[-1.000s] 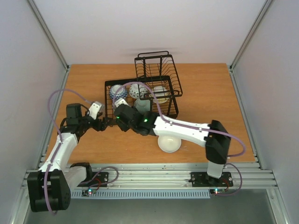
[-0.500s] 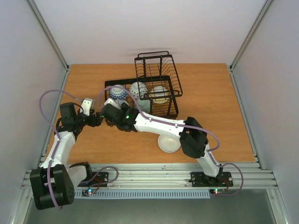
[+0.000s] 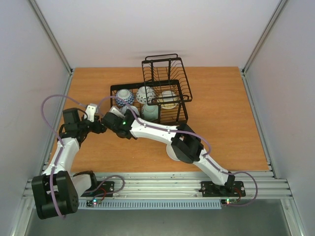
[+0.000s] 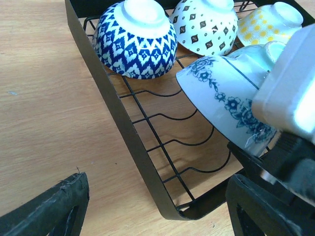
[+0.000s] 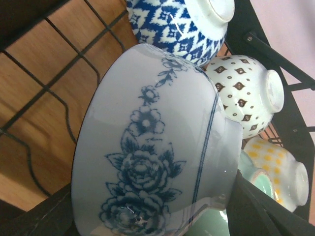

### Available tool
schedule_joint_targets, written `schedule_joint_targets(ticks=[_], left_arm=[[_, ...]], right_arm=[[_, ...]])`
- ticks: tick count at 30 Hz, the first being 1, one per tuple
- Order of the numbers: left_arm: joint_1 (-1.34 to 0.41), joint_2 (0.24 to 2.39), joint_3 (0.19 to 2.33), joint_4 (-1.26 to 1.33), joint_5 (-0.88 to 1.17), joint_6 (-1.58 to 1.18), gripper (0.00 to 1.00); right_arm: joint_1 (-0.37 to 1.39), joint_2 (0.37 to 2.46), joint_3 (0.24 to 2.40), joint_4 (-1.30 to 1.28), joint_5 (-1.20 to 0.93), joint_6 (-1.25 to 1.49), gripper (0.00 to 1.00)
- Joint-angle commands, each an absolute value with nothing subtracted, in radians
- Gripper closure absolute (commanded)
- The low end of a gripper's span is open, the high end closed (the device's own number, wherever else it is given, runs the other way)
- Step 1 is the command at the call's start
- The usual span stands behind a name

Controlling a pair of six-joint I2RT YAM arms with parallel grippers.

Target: Load the bowls into the dish rack

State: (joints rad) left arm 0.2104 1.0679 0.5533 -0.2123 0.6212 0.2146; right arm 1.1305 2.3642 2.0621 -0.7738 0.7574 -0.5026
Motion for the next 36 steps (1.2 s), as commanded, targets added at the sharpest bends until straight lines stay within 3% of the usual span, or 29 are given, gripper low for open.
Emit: schedule_joint_targets(ticks=[1, 6, 13, 15, 17, 19, 26, 29, 36], left_arm=[[0.216, 1.085, 0.571, -0.167, 0.645, 0.217, 0.23], [0.216, 1.098, 0.575, -0.168, 0.65, 0.218, 0.23], [0.216, 1.107, 0.578, -0.168, 0.649, 0.22, 0.23], [0.216, 1.112, 0.579, -0.168, 0.649, 0.221, 0.23], [0.216, 1.117, 0.581, -0.166, 0.649, 0.223, 0.23], [0.216, 1.121, 0.582, -0.168, 0.649, 0.224, 0.23], [0.216, 1.126, 0.584, -0.168, 0.649, 0.225, 0.23], [0.216, 1.125, 0.583, -0.169, 0.65, 0.226, 0.23], [0.217, 1.122, 0.583, -0.172, 0.653, 0.227, 0.23]], right_arm=[[1.121, 2.408, 2.164, -0.863, 0.857, -0.51, 0.99], [1.111, 2.483, 2.267, -0.947, 0.868, -0.504, 0.98], [1.103, 2.552, 2.35, -1.013, 0.879, -0.503, 0.89], [1.103, 2.558, 2.36, -1.026, 0.874, -0.503, 0.77], [1.103, 2.555, 2.36, -1.032, 0.855, -0.503, 0.57], [1.103, 2.548, 2.359, -1.032, 0.835, -0.502, 0.43], [1.103, 2.498, 2.33, -1.006, 0.674, -0.501, 0.08], [1.103, 2.484, 2.324, -0.992, 0.651, -0.504, 0.01], [1.103, 2.468, 2.312, -0.988, 0.623, -0.502, 0.01]])
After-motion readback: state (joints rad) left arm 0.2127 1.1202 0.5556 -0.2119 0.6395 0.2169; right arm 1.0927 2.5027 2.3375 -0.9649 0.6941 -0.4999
